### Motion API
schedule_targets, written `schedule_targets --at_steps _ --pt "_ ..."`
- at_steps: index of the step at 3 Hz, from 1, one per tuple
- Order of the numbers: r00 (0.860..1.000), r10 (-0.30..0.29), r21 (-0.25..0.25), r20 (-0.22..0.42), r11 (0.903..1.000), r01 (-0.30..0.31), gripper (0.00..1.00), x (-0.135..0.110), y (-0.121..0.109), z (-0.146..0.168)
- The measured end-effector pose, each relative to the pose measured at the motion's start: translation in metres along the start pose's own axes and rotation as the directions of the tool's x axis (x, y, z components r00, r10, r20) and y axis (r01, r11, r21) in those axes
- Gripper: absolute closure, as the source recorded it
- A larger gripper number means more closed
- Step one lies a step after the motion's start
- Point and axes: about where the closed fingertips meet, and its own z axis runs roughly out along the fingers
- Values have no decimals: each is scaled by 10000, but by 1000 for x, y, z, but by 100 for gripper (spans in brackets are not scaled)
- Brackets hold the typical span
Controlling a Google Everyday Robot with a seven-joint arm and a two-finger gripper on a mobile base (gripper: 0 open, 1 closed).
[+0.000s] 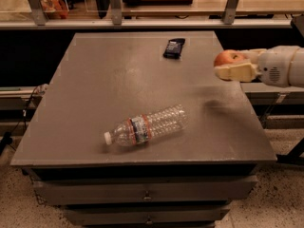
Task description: Move apple near water bottle
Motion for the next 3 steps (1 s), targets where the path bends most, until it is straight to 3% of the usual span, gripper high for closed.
schedule_targets --at_steps 1,2,3 --pt "9993 -244 -239 -275 9994 237 100 19 6 -24" --pt "9943 -987 -999 -402 9905 943 100 22 26 -28" --pt "9829 -1809 -1991 -336 9650 1707 100 18 58 -18"
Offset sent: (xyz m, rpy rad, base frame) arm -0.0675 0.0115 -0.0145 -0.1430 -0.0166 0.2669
